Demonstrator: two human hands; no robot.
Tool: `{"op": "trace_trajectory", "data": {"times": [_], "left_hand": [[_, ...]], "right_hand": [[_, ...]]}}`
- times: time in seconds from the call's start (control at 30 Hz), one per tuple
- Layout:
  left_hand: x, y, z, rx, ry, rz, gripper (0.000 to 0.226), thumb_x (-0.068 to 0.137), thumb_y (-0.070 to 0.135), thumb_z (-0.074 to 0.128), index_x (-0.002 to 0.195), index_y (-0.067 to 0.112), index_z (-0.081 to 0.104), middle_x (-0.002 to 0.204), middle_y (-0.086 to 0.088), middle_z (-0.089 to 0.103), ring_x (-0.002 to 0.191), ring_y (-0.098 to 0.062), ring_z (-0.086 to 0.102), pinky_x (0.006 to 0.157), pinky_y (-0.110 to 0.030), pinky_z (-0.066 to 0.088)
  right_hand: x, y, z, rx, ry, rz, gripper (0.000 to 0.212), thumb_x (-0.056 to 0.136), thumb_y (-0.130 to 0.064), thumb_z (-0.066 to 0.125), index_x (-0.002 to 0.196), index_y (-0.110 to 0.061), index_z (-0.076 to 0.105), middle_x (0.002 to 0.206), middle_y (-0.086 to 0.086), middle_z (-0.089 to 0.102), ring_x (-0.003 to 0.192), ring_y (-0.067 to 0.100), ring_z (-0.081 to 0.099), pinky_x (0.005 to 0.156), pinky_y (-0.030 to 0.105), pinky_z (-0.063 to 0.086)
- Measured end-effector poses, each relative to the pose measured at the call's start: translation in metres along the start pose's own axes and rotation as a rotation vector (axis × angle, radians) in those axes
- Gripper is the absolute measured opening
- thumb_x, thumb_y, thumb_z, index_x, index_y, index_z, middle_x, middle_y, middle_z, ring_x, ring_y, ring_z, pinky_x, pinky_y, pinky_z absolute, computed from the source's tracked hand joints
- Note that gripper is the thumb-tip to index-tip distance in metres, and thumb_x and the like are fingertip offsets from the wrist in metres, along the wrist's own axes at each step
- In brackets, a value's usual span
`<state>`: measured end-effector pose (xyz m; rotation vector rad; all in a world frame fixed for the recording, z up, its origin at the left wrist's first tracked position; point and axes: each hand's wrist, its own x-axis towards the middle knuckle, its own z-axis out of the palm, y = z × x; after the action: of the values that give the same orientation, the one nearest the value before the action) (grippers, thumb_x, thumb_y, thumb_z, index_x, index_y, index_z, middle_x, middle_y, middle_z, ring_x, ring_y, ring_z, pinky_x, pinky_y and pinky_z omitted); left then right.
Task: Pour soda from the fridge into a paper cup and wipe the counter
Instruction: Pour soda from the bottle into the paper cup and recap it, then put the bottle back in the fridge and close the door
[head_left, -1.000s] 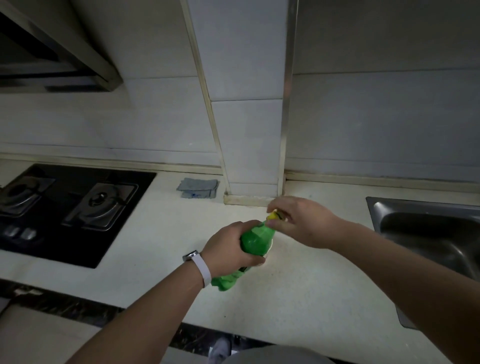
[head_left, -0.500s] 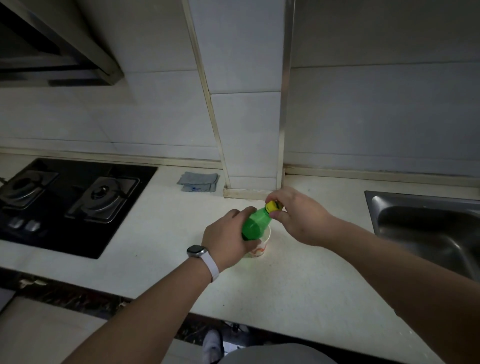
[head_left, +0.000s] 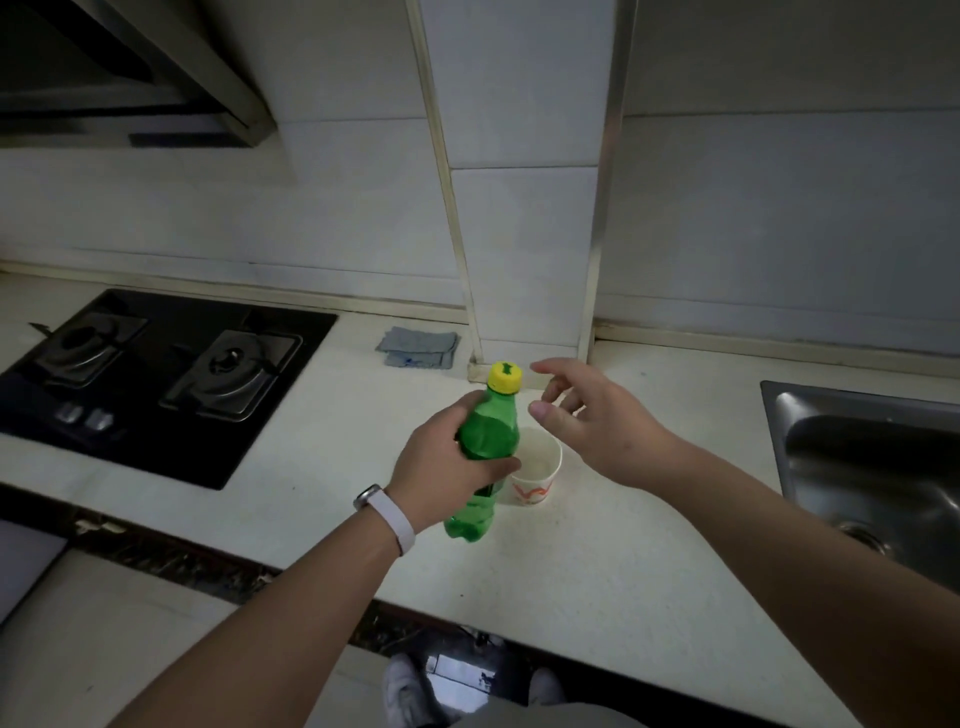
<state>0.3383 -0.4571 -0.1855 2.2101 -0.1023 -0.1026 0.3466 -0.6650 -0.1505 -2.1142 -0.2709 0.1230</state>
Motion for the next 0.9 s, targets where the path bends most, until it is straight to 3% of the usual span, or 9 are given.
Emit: {"op": "trace_trajectory", "data": {"times": [0.13,0.23,0.4,0.5,0.63,0.8,0.9], "left_hand": [[-0.003,-0.004,-0.028,-0.196,0.069,-0.015,0.067,0.064,0.032,0.089,0.123,0.040,0.058,0.104,0.017,0.071,0.099,-0.005,0.067,0.090,-0.035,0.057],[-0.007,-0.003,-0.056,-0.303,0.141,-0.016,0.057,0.066,0.024,0.090,0.116,0.034,0.063,0.100,0.012,0.073,0.095,-0.008,0.068,0.082,-0.030,0.058],[-0.016,-0.007,-0.108,-0.418,0.261,-0.001,0.044,0.070,0.008,0.087,0.106,0.024,0.066,0.095,0.003,0.073,0.089,-0.012,0.068,0.075,-0.024,0.055],[-0.023,-0.019,-0.140,-0.429,0.333,0.009,0.045,0.069,0.007,0.087,0.104,0.029,0.066,0.096,0.004,0.073,0.090,-0.013,0.068,0.078,-0.027,0.057],[-0.034,-0.043,-0.186,-0.420,0.416,-0.017,0.052,0.069,0.008,0.088,0.113,0.021,0.064,0.100,0.002,0.073,0.095,-0.015,0.069,0.079,-0.028,0.058],[-0.057,-0.084,-0.257,-0.429,0.493,-0.060,0.052,0.071,0.006,0.086,0.116,0.016,0.062,0.103,-0.006,0.072,0.095,-0.021,0.070,0.079,-0.031,0.059],[-0.076,-0.114,-0.307,-0.419,0.532,-0.071,0.050,0.071,0.009,0.087,0.114,0.018,0.064,0.104,-0.005,0.073,0.097,-0.023,0.070,0.084,-0.039,0.059]], "right_hand": [[0.004,0.011,0.034,0.233,-0.004,0.208,0.018,0.098,-0.034,0.052,0.112,-0.027,0.062,0.095,-0.003,0.063,0.078,0.014,0.063,0.077,0.035,0.052],[0.008,0.011,0.074,0.444,-0.020,0.393,0.019,0.099,-0.029,0.051,0.102,-0.020,0.068,0.097,0.007,0.069,0.080,0.018,0.063,0.069,0.033,0.051],[0.024,-0.009,0.135,0.748,-0.207,0.565,0.032,0.101,-0.039,0.048,0.114,-0.014,0.063,0.113,0.015,0.069,0.104,0.029,0.067,0.084,0.041,0.055],[0.038,-0.029,0.163,0.880,-0.378,0.585,0.042,0.100,-0.046,0.044,0.125,-0.016,0.060,0.116,0.012,0.070,0.107,0.027,0.068,0.089,0.041,0.053],[0.060,-0.069,0.204,0.916,-0.499,0.582,0.042,0.101,-0.046,0.042,0.123,-0.017,0.062,0.116,0.011,0.071,0.106,0.027,0.068,0.097,0.043,0.050],[0.086,-0.124,0.269,0.852,-0.590,0.534,0.038,0.099,-0.040,0.048,0.122,-0.016,0.065,0.115,0.012,0.072,0.095,0.023,0.069,0.087,0.038,0.051],[0.100,-0.164,0.314,0.837,-0.654,0.507,0.034,0.098,-0.035,0.051,0.122,-0.015,0.065,0.116,0.014,0.071,0.099,0.026,0.070,0.089,0.038,0.052]]}}
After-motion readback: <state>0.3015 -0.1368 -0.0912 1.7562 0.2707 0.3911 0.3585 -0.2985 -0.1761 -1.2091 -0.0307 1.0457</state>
